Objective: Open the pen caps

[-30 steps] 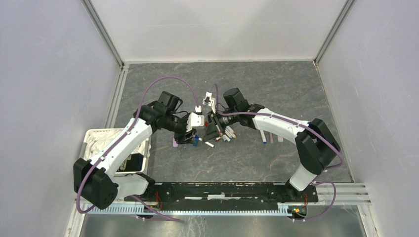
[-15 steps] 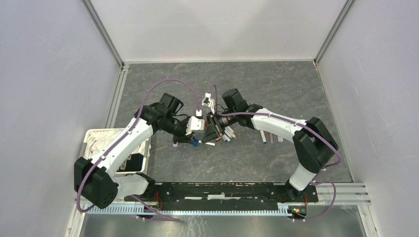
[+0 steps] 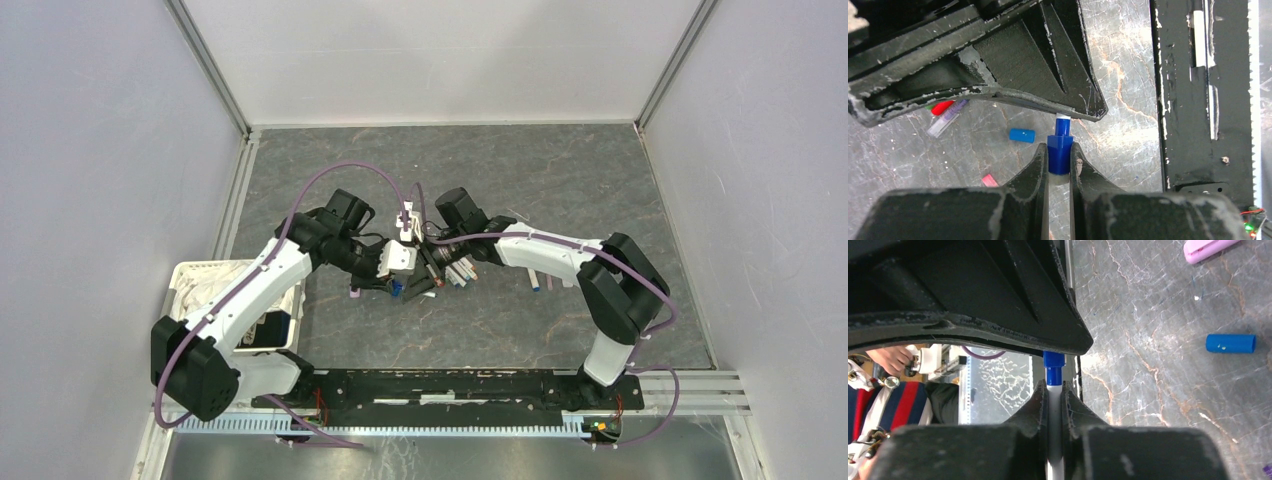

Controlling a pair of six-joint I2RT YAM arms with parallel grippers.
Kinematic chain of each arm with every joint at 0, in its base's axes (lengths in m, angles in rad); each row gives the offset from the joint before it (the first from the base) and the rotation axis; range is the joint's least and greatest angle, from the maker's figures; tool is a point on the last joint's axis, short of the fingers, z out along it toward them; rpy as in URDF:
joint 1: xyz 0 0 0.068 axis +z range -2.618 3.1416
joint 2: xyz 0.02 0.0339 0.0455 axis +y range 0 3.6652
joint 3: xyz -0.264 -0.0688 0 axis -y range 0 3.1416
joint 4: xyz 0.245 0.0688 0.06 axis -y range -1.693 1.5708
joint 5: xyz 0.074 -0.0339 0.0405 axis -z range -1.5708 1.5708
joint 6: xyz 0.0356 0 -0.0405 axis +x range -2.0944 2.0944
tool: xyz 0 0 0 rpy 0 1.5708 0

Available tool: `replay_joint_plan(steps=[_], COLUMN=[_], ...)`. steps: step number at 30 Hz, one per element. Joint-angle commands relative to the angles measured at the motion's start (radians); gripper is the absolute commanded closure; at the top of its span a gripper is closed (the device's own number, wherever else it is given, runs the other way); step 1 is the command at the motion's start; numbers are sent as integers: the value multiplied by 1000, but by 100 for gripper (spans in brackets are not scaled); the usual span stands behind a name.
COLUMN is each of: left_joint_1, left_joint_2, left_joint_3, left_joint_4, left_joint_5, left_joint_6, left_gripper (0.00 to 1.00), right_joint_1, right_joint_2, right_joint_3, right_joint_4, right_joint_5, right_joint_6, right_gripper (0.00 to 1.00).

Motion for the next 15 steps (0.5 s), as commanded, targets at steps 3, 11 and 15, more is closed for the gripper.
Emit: replay_joint_plan(steps=[3, 11, 15], left_joint_1=[19, 268, 287], left_joint_2=[3, 72, 66], left_joint_3=[60, 182, 133], left_joint_4=[-72, -148, -52], left_joint_5=[-167, -144, -97], left_joint_6=[151, 290, 222], left_gripper=[98, 98, 98], right_joint_1=[-39, -109, -171], right_joint_2=[-73, -177, -227], right_joint_3=[-60, -201, -193], right_joint_4=[-91, -120, -146], right_joint_5=[84, 163, 270], right_joint_6=[-102, -133, -122], right_gripper=[100, 100, 100])
